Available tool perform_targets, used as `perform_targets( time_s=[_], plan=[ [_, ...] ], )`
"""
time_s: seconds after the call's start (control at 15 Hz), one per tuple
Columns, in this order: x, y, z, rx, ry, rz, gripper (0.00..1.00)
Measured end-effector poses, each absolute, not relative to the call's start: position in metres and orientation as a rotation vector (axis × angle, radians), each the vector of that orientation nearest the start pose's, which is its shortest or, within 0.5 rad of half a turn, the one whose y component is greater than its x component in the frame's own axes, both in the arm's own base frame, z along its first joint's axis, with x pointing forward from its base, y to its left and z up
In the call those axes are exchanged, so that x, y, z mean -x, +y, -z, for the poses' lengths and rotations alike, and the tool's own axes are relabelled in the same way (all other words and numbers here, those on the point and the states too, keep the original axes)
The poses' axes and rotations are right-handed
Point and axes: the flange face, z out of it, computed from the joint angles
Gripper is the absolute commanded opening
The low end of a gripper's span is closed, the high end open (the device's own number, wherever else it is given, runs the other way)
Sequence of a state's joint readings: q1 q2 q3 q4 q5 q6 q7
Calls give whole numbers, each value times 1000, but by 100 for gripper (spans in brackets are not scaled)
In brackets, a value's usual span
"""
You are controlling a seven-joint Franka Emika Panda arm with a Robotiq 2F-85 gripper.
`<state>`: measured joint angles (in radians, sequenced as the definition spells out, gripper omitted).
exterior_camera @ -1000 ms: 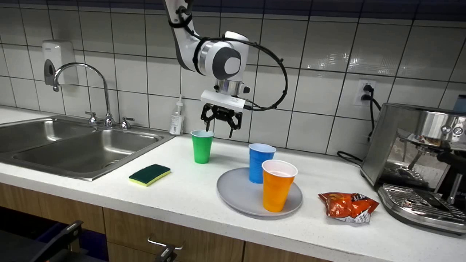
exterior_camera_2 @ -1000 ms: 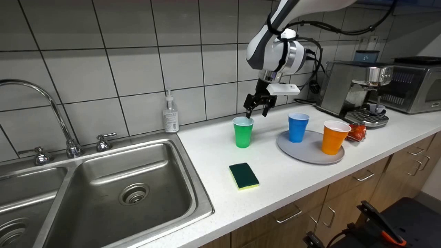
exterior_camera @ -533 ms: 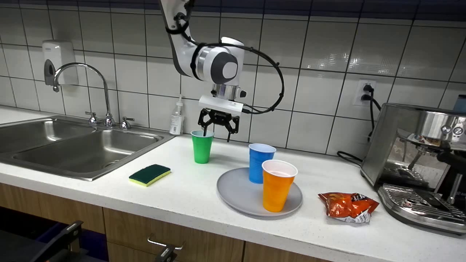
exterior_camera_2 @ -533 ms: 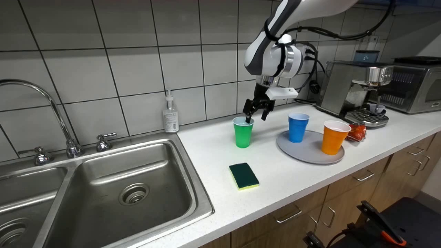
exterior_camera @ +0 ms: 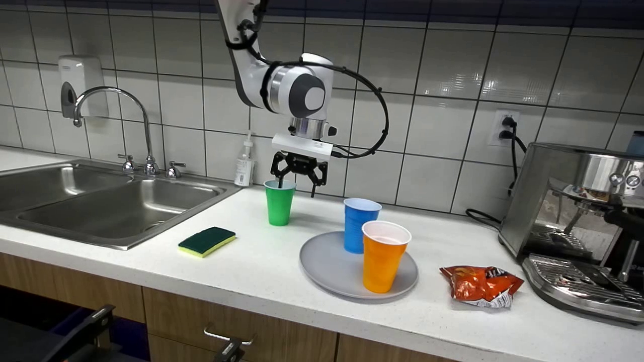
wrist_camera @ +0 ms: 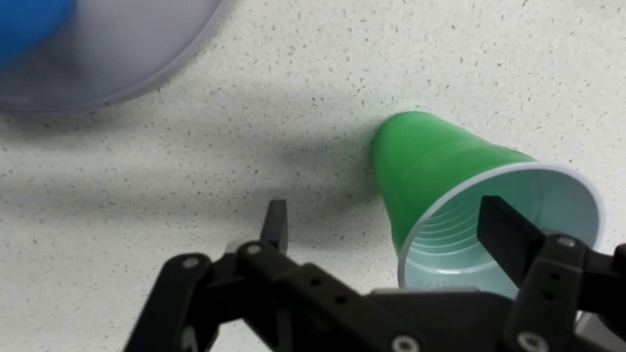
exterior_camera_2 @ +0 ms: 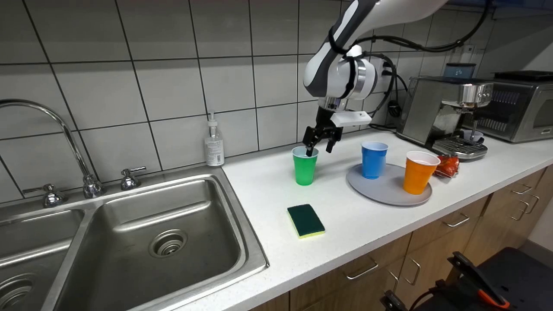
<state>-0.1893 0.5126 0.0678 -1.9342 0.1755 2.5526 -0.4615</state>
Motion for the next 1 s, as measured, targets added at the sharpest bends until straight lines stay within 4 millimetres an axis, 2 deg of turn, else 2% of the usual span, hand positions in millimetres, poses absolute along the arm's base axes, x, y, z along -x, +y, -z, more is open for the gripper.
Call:
perform_targets(
  time_s=[0.4,0.73,0.8,0.87,1.0],
  plan=[
    [-631,-66,-228,3032,-152,193,100],
    [-629,-61,-226,3046,-82,173,100],
    [-629,-61,-226,3046,-77,171,75],
    [-629,-62,-226,3046,-73,169,74],
    [-628,-62,-226,3046,-73,168,58]
  ],
)
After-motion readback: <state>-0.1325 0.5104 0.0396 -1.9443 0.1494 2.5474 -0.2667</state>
